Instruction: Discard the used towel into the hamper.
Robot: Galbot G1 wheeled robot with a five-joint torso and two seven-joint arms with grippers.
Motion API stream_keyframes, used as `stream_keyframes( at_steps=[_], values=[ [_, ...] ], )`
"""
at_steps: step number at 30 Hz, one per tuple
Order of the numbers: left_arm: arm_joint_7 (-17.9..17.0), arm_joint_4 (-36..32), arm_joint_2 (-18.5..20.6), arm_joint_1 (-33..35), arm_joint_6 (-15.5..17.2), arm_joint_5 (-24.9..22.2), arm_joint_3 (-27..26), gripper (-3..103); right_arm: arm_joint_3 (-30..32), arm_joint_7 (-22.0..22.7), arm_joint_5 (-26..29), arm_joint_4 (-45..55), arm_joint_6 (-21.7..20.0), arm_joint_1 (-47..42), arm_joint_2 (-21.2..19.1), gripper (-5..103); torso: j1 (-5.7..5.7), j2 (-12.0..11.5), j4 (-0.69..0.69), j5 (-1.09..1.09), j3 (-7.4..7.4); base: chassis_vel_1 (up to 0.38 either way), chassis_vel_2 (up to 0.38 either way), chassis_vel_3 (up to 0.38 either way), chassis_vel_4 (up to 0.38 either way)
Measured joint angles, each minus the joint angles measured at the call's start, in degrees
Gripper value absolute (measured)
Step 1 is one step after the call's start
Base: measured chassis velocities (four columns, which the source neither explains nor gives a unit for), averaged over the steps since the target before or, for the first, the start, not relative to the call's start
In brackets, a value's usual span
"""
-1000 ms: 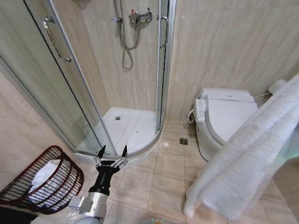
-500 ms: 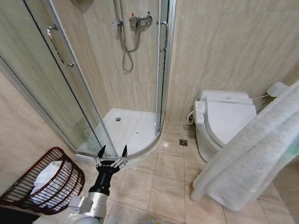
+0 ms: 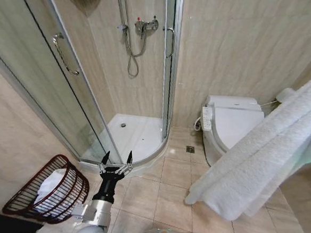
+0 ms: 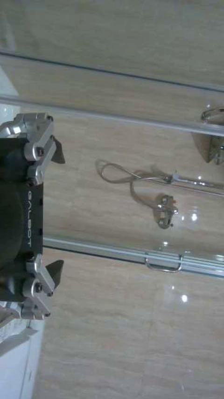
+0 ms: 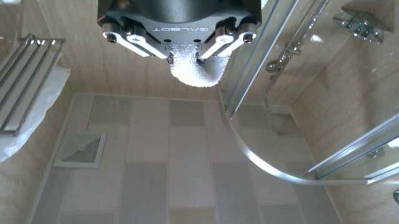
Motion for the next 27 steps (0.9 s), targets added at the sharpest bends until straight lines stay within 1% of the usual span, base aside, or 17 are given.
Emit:
stream_keyframes(
  at_steps=[16, 18, 20, 27],
  values=[
    [0.0, 0.0, 0.0, 0.0, 0.0, 0.0, 0.0, 100, -0.95, 0.05, 0.42, -0.01, -0.31, 0.29, -0.16, 8, 1.79, 4.18, 0.0, 0.0, 2.37, 0.0, 0.0, 0.0, 0.0],
    [0.0, 0.0, 0.0, 0.0, 0.0, 0.0, 0.0, 100, -0.99, 0.03, 0.42, -0.01, -0.31, 0.27, -0.11, 8, 1.87, 4.36, 0.0, 0.0, 2.47, 0.0, 0.0, 0.0, 0.0],
    [0.0, 0.0, 0.0, 0.0, 0.0, 0.0, 0.0, 100, -1.21, -0.06, 0.43, -0.02, 0.02, 0.28, 0.01, 8, 2.21, 5.19, 0.0, 0.0, 2.96, 0.0, 0.0, 0.0, 0.0],
    [0.0, 0.0, 0.0, 0.0, 0.0, 0.0, 0.0, 100, -1.34, -0.36, 0.58, -0.02, 0.37, 0.46, -0.02, 8, 2.89, 6.79, 0.0, 0.0, 3.9, 0.0, 0.0, 0.0, 0.0]
  ],
)
